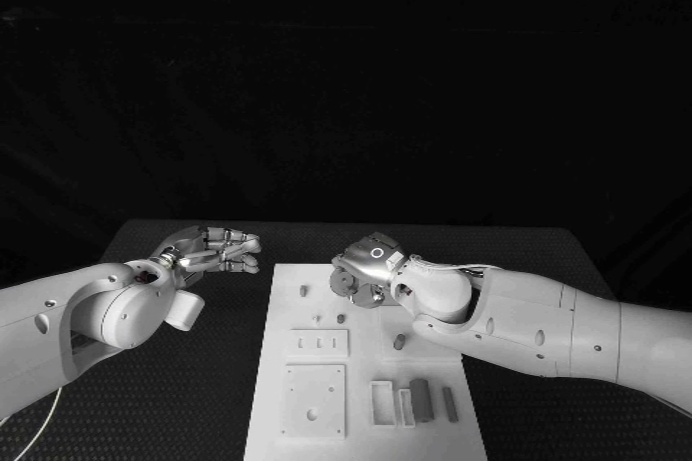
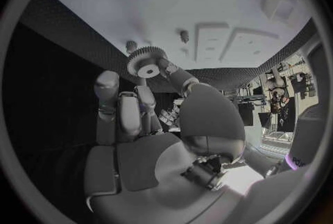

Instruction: Assemble the parts on the task board

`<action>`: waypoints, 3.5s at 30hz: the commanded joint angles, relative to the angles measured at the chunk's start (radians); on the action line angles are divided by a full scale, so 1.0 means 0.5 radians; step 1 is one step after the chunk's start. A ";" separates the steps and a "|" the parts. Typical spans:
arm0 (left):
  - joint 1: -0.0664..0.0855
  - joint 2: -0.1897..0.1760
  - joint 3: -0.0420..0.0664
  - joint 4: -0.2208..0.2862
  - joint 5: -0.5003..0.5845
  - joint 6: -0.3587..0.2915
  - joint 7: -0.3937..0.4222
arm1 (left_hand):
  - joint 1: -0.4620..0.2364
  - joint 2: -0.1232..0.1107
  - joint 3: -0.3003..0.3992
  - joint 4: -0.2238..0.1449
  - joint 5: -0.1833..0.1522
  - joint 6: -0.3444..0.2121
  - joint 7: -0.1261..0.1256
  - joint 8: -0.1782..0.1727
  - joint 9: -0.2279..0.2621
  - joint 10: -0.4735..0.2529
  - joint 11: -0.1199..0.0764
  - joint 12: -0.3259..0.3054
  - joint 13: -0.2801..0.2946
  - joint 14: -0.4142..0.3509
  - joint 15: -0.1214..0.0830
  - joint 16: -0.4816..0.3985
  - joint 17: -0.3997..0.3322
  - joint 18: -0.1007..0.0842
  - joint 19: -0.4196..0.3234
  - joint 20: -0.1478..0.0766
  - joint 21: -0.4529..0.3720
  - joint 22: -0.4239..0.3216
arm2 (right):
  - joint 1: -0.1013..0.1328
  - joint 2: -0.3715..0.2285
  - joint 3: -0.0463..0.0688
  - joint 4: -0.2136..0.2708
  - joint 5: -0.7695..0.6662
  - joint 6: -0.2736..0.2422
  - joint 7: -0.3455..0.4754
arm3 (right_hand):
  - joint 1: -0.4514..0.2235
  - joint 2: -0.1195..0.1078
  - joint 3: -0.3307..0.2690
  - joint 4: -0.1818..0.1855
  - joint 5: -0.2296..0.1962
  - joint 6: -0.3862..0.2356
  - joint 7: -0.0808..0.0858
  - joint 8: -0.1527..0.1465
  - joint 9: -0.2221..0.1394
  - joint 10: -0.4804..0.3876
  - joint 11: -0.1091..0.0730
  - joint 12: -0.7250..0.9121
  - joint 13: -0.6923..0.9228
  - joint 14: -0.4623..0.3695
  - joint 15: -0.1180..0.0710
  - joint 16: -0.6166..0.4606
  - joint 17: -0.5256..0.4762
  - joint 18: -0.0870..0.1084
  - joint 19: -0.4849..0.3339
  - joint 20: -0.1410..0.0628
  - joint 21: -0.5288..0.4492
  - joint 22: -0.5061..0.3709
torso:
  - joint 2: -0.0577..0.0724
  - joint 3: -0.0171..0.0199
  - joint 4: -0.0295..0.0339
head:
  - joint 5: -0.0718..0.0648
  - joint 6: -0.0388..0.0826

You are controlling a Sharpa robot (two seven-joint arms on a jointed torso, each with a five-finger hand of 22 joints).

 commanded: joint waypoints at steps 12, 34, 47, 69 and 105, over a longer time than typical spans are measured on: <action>0.002 0.020 0.002 -0.009 -0.005 0.011 0.019 | -0.013 0.003 0.001 0.002 -0.008 -0.013 0.049 -0.013 -0.002 0.001 0.012 -0.010 -0.003 0.016 0.000 -0.009 0.004 0.040 0.011 0.003 -0.011 0.003 | -0.007 0.112 -0.032 -0.124 -0.080 -0.008 -0.015 | 0.013 -0.011 0.013 0.002 0.007 0.116 0.041 -0.008 0.027 0.002 0.000 -0.008 -0.005 0.002 -0.010 -0.010 0.008 0.221 0.019 -0.003 -0.006 0.025 | 0.003 -0.0024 0.007 | 0.011 -0.008; 0.002 0.027 0.002 -0.012 -0.005 0.018 0.014 | -0.014 0.003 0.000 0.002 -0.009 -0.013 0.050 -0.014 -0.003 0.000 0.012 -0.011 -0.005 0.016 0.000 -0.012 0.007 0.040 0.011 0.003 -0.013 0.004 | -0.028 0.201 -0.049 -0.254 -0.045 -0.010 0.033 | 0.016 -0.010 0.015 0.004 0.007 0.112 0.043 -0.013 0.027 0.004 0.001 -0.010 -0.007 0.003 -0.009 -0.010 0.010 0.221 0.022 -0.003 -0.009 0.024 | 0.003 0.0040 -0.002 | 0.028 -0.015; 0.002 0.030 0.002 -0.014 -0.005 0.019 0.014 | -0.015 0.003 0.000 0.002 -0.009 -0.014 0.050 -0.014 -0.003 0.000 0.012 -0.011 -0.006 0.017 0.000 -0.014 0.009 0.040 0.011 0.003 -0.014 0.005 | -0.043 0.228 -0.055 -0.297 -0.028 -0.015 0.045 | 0.017 -0.010 0.016 0.004 0.007 0.110 0.044 -0.016 0.027 0.003 0.002 -0.011 -0.009 0.003 -0.009 -0.010 0.010 0.221 0.023 -0.003 -0.011 0.023 | 0.002 0.0027 -0.003 | 0.033 -0.017; 0.002 0.028 0.002 -0.012 -0.005 0.022 0.013 | -0.015 0.002 -0.001 0.001 -0.009 -0.014 0.050 -0.015 -0.004 0.000 0.012 -0.010 -0.007 0.018 0.000 -0.016 0.012 0.040 0.012 0.003 -0.015 0.005 | -0.047 0.261 -0.057 -0.345 0.122 0.019 0.105 | -0.001 -0.089 0.018 0.049 0.007 0.035 0.070 -0.073 0.009 -0.039 0.027 -0.039 -0.041 -0.002 0.014 -0.019 -0.001 0.221 0.027 -0.003 -0.032 0.018 | 0.003 0.0036 -0.006 | 0.037 -0.022; 0.002 0.016 0.002 -0.006 -0.005 0.029 0.001 | -0.021 0.003 -0.002 0.003 -0.009 -0.016 0.054 -0.017 -0.005 -0.002 0.015 -0.011 -0.009 0.018 0.001 -0.021 0.016 0.040 0.012 0.004 -0.017 0.007 | -0.046 0.205 -0.057 -0.435 0.751 0.260 0.208 | -0.037 0.284 -0.003 0.045 0.007 -0.200 0.135 -0.192 -0.062 -0.213 0.090 -0.086 -0.121 -0.031 0.075 -0.035 -0.017 0.221 -0.011 0.004 -0.053 0.041 | 0.003 0.0063 -0.008 | 0.031 -0.027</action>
